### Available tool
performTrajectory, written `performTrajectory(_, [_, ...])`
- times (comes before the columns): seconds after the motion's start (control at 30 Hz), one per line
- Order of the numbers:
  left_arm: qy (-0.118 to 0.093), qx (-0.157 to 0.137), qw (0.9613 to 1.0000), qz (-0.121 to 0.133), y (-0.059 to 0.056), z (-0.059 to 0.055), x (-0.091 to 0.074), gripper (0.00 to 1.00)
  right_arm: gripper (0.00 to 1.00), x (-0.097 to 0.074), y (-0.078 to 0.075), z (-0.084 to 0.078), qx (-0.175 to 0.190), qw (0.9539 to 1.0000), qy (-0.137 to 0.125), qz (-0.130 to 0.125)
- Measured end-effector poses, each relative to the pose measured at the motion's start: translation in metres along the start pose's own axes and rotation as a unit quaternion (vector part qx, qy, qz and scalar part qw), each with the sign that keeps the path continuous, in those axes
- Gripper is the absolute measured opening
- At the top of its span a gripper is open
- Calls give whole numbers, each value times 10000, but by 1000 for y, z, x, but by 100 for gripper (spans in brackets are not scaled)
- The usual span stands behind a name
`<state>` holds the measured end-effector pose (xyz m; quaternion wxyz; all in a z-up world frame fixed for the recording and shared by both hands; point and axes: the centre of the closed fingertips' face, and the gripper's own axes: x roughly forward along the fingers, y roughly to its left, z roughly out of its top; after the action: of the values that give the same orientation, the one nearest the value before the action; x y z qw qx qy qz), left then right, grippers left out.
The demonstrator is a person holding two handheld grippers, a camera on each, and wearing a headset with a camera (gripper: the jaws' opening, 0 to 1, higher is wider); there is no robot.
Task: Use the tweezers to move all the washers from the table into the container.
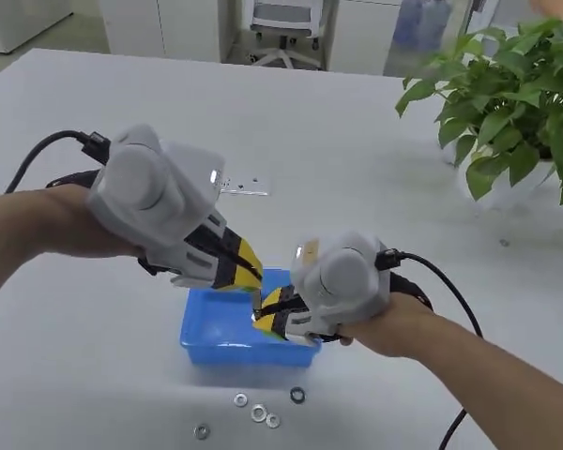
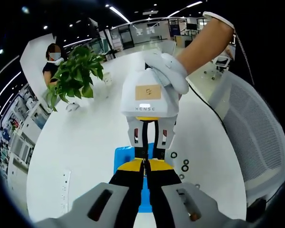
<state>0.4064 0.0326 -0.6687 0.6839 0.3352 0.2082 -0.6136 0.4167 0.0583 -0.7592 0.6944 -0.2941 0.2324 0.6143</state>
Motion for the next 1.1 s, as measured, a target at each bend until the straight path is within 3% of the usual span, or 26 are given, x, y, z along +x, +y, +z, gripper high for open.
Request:
performTrajectory(0.6, [42, -208, 9997, -79, 16, -27, 22, 6, 8, 28, -15, -21, 95, 9996, 155, 220])
performTrajectory(1.1, [49, -308, 9994, -119, 15, -34, 28, 6, 9, 33, -14, -28, 52, 9991, 287, 323])
